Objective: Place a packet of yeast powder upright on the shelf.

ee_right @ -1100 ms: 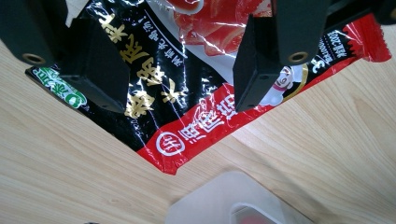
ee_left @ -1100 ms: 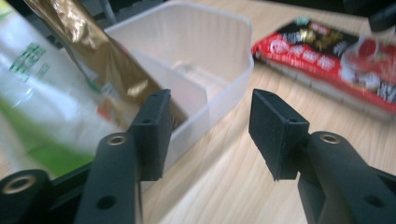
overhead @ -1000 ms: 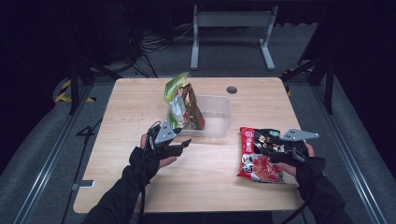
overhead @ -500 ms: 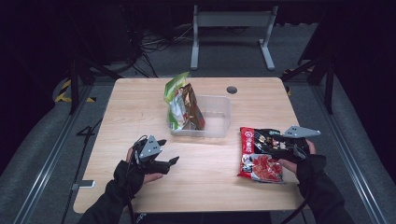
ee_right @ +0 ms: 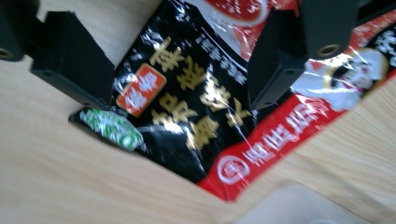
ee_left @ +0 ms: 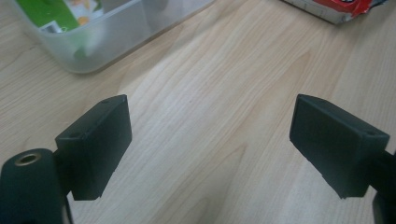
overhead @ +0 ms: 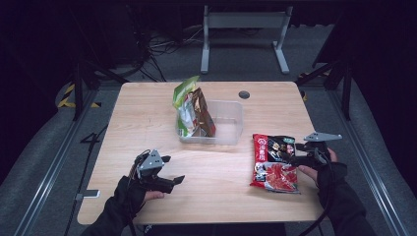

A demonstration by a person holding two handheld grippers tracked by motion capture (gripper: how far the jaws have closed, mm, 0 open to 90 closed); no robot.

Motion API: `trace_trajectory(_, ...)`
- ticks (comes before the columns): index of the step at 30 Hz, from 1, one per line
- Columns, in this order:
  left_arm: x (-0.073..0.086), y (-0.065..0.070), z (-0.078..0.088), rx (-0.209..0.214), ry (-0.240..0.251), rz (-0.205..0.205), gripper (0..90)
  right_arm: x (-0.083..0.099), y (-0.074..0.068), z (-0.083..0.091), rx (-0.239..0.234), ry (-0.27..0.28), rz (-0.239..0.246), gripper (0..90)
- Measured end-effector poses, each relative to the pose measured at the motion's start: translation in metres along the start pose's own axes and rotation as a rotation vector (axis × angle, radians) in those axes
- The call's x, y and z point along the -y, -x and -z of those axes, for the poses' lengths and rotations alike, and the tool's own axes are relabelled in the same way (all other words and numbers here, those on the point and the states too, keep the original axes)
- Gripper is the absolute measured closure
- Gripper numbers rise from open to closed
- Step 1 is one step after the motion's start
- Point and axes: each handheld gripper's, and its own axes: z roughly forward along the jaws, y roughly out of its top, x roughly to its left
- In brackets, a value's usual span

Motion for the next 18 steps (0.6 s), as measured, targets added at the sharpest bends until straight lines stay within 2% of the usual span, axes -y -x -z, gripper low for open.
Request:
trace_trajectory(3,-0.001,0.003,-0.004,0.016,-0.014,-0.002,13.2,0.006,0.007,-0.005,-0.038,-0.048,-0.056,18.6)
trace_trajectory(5,-0.002,0.005,-0.005,0.028,-0.014,-0.004,13.0,0.009,0.008,-0.008,-0.071,-0.079,-0.066,16.9)
trace_trajectory(7,-0.003,0.005,-0.007,0.041,-0.009,0.002,12.7,0.012,0.006,-0.011,-0.075,-0.104,-0.062,16.6)
trace_trajectory(8,-0.004,0.005,-0.008,0.050,-0.012,0.007,12.7,0.014,0.005,-0.012,-0.083,-0.119,-0.058,21.5)
trace_trajectory(10,-0.005,0.008,-0.013,0.067,-0.020,0.016,12.7,0.018,0.002,-0.016,-0.127,-0.147,-0.057,22.9)
trace_trajectory(11,-0.005,0.009,-0.015,0.078,-0.031,0.019,12.7,0.019,-0.003,-0.015,-0.118,-0.147,-0.052,23.8)
trace_trajectory(14,-0.007,0.013,-0.022,0.102,-0.046,0.015,12.6,0.018,-0.010,-0.014,-0.129,-0.182,-0.039,24.5)
trace_trajectory(18,-0.010,0.018,-0.029,0.129,-0.061,0.004,12.3,0.021,-0.026,-0.012,-0.172,-0.188,-0.003,27.7)
